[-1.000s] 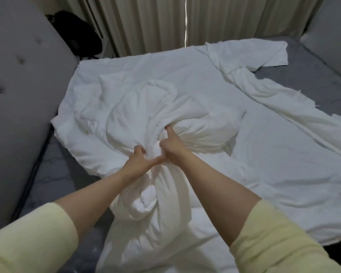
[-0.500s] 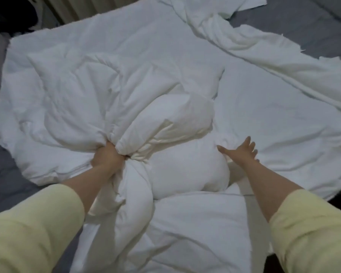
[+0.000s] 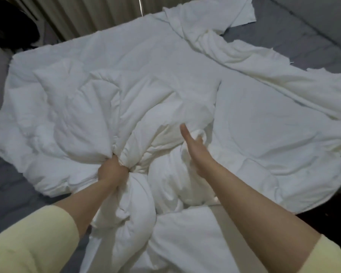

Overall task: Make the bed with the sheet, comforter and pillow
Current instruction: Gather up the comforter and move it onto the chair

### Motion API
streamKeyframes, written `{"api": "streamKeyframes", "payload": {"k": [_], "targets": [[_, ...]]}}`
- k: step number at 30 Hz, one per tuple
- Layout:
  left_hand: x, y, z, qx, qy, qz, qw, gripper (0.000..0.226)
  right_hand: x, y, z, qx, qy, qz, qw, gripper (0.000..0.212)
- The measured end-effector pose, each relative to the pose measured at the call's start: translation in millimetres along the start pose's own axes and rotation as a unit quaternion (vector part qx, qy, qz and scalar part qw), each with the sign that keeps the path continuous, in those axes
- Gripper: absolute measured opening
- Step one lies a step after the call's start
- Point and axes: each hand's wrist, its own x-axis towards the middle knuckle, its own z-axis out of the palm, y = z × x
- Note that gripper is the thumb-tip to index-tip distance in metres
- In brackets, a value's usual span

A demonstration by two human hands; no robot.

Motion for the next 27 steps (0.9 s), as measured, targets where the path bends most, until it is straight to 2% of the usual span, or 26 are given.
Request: {"api": "streamKeyframes", "payload": {"k": [3,5,6,9,11,13,17,21,22,24,27], "targets": [[-39,-3,-28,-0.027,0.01,0.092,0.995,0.027,-41,-19,60,-0.034,-0.043,-0.03,0.998,0.12],[-61,-5,-46,-0.054,0.007,0.144,0.988,0.028,-52,-22,84,-0.019,-0.041,-0.016,0.999,0.12],[-72,-7,-55,-0.076,-0.001,0.17,0.983,0.031,-59,-23,92,-0.022,-0.027,-0.003,0.999,0.109],[-104,-29,-83,-0.134,-0.023,0.263,0.955,0.054,-92,-23,105,-0.102,0.062,-0.042,0.992,0.048],[-117,-39,-101,-0.161,-0.03,0.306,0.938,0.053,-127,-32,106,-0.122,0.111,-0.084,0.983,0.026],[-139,-42,-125,-0.177,-0.037,0.35,0.919,0.049,-175,-42,99,-0.092,0.17,-0.125,0.973,0.014],[-199,-22,-169,-0.226,-0.04,0.441,0.868,0.047,-262,-64,68,-0.049,0.265,-0.215,0.939,0.013],[-287,-5,-184,-0.251,-0.074,0.52,0.813,0.031,-365,-60,24,-0.047,0.361,-0.26,0.895,0.013],[-328,1,-183,-0.248,-0.091,0.554,0.789,0.028,-408,-47,3,-0.037,0.407,-0.271,0.872,0.017],[-372,7,-179,-0.268,-0.106,0.579,0.763,0.027,-454,-37,-16,-0.039,0.449,-0.282,0.847,0.022],[-459,9,-165,-0.292,-0.159,0.624,0.707,0.034,-542,-4,-47,-0.067,0.535,-0.278,0.795,0.015]]}}
